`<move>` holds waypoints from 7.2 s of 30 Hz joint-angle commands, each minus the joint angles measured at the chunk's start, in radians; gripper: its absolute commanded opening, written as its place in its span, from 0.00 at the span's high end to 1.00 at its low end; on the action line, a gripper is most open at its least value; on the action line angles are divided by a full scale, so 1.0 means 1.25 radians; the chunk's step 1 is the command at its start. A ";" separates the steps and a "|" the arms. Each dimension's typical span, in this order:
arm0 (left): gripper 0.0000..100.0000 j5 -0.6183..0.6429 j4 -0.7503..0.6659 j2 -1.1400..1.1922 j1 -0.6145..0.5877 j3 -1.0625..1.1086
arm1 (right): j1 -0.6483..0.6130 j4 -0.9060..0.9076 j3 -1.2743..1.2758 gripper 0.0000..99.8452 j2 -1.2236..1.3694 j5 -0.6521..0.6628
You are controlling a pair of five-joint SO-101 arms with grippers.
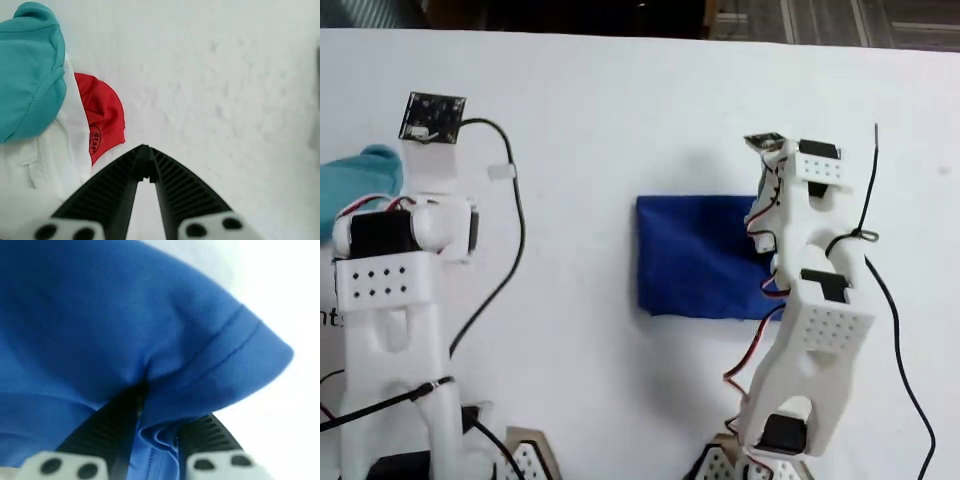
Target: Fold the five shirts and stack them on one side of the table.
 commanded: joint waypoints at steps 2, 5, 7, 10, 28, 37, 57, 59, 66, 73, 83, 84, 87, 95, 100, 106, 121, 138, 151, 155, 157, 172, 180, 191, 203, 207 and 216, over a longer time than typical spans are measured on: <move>0.97 -0.002 -0.014 -0.025 -0.007 -0.003 | 0.089 -0.020 -0.055 0.98 0.018 0.006; 0.97 -0.002 -0.011 -0.025 -0.007 -0.002 | 0.163 -0.024 -0.171 0.98 0.012 0.015; 0.97 -0.002 -0.011 -0.025 -0.007 -0.002 | 0.193 -0.021 -0.259 0.98 0.018 0.047; 0.97 -0.002 -0.011 -0.025 -0.007 -0.002 | 0.228 -0.021 -0.376 0.98 0.037 0.075; 0.97 -0.002 -0.005 -0.023 -0.110 -0.001 | 0.360 -0.117 -0.913 0.98 0.331 0.119; 0.97 -0.002 -0.005 -0.023 -0.144 -0.001 | 0.381 -0.149 -0.975 0.98 0.409 0.166; 0.97 -0.002 0.007 -0.023 -0.144 -0.003 | 0.407 -0.164 -1.042 0.79 0.385 0.164; 0.97 -0.002 0.007 -0.023 -0.142 -0.003 | 0.406 -0.138 -1.077 0.71 0.373 0.147; 0.97 -0.001 0.066 -0.025 -0.141 -0.062 | 0.380 -0.031 -1.158 0.67 0.319 0.052; 0.97 -0.002 0.225 -0.025 -0.147 -0.332 | 0.303 0.163 -1.158 0.78 0.219 0.002; 0.83 -0.162 0.017 -0.015 -0.457 -0.303 | 0.258 0.206 -1.111 0.81 0.001 -0.026; 0.81 -0.179 -0.018 -0.010 -0.486 -0.269 | 0.258 0.207 -1.078 0.78 -0.034 -0.026; 0.78 -0.207 -0.086 0.047 -0.546 -0.209 | 0.256 0.207 -0.918 0.70 -0.155 -0.022; 0.78 -0.044 -0.029 0.385 -0.551 -0.412 | 0.185 0.204 -0.273 0.76 -0.524 -0.020; 0.78 -0.032 0.133 0.601 -0.541 -0.677 | 0.126 0.192 0.027 0.79 -0.695 -0.020; 0.86 -0.036 0.285 0.789 -0.540 -0.953 | 0.098 0.160 0.176 0.79 -0.824 -0.020; 0.97 -0.031 0.340 0.641 -0.319 -1.096 | 0.100 0.116 0.309 0.79 -0.864 -0.027; 0.97 -0.029 0.335 0.295 0.304 -1.096 | 0.288 -0.021 0.532 0.79 -0.870 -0.025; 0.96 -0.034 0.339 0.290 0.039 -0.973 | 0.109 -0.019 0.529 0.79 -0.871 -0.031; 0.88 -0.038 0.330 0.295 -0.174 -0.789 | -0.014 -0.075 0.530 0.74 -0.862 -0.141; 0.86 -0.069 0.287 0.295 -0.266 -0.671 | -0.091 -0.096 0.528 0.69 -0.864 -0.147; 0.85 -0.281 -0.191 0.295 -0.646 -0.035 | -0.526 -0.141 0.152 0.65 -0.520 -0.248; 0.85 -0.357 -0.574 0.296 -0.806 0.098 | -0.601 -0.073 -0.080 0.65 -0.238 -0.243; 0.85 -0.280 -0.917 0.292 -0.987 0.100 | -0.699 -0.026 -0.259 0.65 -0.089 -0.248; 0.85 -0.142 -0.860 0.287 -0.971 0.040 | -0.729 -0.155 -0.288 0.65 -0.035 -0.243; 0.85 -0.065 -0.611 0.288 -0.927 -0.116 | -0.731 -0.185 -0.291 0.66 0.030 -0.243; 0.85 -0.042 -0.124 0.295 -0.723 -0.334 | -0.636 -0.171 -0.291 0.98 0.029 -0.250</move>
